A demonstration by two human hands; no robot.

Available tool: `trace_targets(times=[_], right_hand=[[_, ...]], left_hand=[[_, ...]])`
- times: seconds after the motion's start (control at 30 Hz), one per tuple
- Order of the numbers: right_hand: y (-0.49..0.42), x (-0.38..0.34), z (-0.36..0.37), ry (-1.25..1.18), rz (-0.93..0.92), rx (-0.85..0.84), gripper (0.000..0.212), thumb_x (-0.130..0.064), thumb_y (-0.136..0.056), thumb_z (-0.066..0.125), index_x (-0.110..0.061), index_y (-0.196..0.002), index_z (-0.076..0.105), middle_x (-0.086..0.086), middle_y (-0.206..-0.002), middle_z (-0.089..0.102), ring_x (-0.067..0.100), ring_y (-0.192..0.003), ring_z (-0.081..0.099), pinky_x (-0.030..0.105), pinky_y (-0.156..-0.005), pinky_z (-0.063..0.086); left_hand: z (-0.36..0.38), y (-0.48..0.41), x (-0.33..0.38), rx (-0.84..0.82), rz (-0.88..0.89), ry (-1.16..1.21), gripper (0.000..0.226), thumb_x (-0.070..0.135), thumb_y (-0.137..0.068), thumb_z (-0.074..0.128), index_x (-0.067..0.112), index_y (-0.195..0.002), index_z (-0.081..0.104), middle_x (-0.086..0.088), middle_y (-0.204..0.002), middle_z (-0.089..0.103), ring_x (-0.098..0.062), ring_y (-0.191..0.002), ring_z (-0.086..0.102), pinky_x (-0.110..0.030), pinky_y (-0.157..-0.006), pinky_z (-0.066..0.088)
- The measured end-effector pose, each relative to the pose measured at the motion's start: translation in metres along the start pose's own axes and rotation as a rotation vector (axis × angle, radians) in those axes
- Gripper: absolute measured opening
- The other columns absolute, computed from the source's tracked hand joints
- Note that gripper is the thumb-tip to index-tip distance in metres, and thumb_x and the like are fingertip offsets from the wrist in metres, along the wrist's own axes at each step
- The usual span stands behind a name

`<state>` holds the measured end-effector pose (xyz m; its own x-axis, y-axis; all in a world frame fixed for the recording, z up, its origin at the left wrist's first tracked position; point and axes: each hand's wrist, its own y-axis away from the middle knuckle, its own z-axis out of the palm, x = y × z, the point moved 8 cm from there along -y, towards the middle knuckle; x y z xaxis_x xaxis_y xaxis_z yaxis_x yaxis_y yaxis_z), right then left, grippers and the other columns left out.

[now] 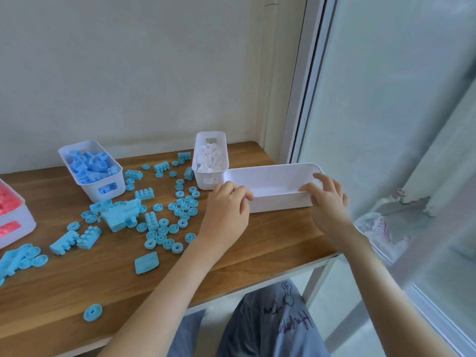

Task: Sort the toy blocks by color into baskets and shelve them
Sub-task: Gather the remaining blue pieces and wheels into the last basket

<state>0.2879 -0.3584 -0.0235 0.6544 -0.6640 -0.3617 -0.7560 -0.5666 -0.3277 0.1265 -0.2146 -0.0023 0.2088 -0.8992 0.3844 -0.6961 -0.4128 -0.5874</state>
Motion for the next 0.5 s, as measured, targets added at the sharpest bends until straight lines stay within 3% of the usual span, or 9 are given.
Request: trace_targets(times=[0.13, 0.23, 0.3, 0.4, 0.5], right_hand=[[0.014, -0.018, -0.007, -0.139, 0.022, 0.143, 0.057, 0.010, -0.082, 0.042, -0.022, -0.128, 0.050, 0.002, -0.150, 0.025, 0.028, -0.135, 0.018, 0.044, -0.108, 0.015], [0.029, -0.056, -0.010, -0.232, -0.148, 0.209, 0.052, 0.006, -0.083, 0.049, -0.017, -0.130, 0.048, 0.005, -0.141, 0.039, 0.022, -0.127, 0.027, 0.046, -0.105, 0.025], [0.040, -0.091, -0.001, -0.349, -0.306, 0.087, 0.048, 0.004, -0.088, 0.046, -0.019, -0.130, 0.049, -0.001, -0.131, 0.047, 0.014, -0.118, 0.037, 0.037, -0.102, 0.035], [0.063, -0.152, 0.033, -0.414, -0.534, -0.297, 0.044, -0.004, -0.096, 0.040, -0.027, -0.134, 0.046, -0.009, -0.127, 0.049, 0.006, -0.107, 0.048, 0.023, -0.093, 0.042], [0.077, -0.192, 0.064, -0.301, -0.621, -0.330, 0.042, -0.024, -0.099, 0.040, -0.028, -0.140, 0.036, -0.008, -0.129, 0.048, 0.012, -0.115, 0.046, 0.028, -0.096, 0.038]], left_hand=[[-0.011, 0.005, 0.003, -0.001, 0.023, 0.032, 0.015, 0.008, -0.091, 0.055, 0.013, -0.095, 0.068, -0.002, -0.101, 0.060, -0.011, -0.099, 0.049, -0.015, -0.085, 0.035], [-0.032, 0.012, -0.008, 0.031, -0.002, 0.046, 0.014, 0.008, -0.091, 0.056, 0.012, -0.095, 0.068, 0.000, -0.101, 0.061, -0.006, -0.098, 0.045, -0.007, -0.083, 0.030], [-0.046, 0.019, -0.020, 0.023, 0.004, 0.039, 0.014, 0.008, -0.091, 0.055, 0.013, -0.094, 0.068, 0.001, -0.098, 0.063, -0.008, -0.097, 0.049, -0.011, -0.085, 0.032], [-0.070, 0.030, -0.043, -0.012, -0.014, -0.013, 0.015, 0.010, -0.092, 0.054, 0.016, -0.093, 0.067, 0.005, -0.095, 0.065, -0.007, -0.095, 0.052, -0.020, -0.088, 0.036], [-0.100, 0.047, -0.071, -0.017, -0.090, -0.039, 0.016, 0.011, -0.093, 0.052, 0.018, -0.094, 0.066, 0.010, -0.096, 0.063, -0.002, -0.096, 0.050, -0.020, -0.090, 0.035]])
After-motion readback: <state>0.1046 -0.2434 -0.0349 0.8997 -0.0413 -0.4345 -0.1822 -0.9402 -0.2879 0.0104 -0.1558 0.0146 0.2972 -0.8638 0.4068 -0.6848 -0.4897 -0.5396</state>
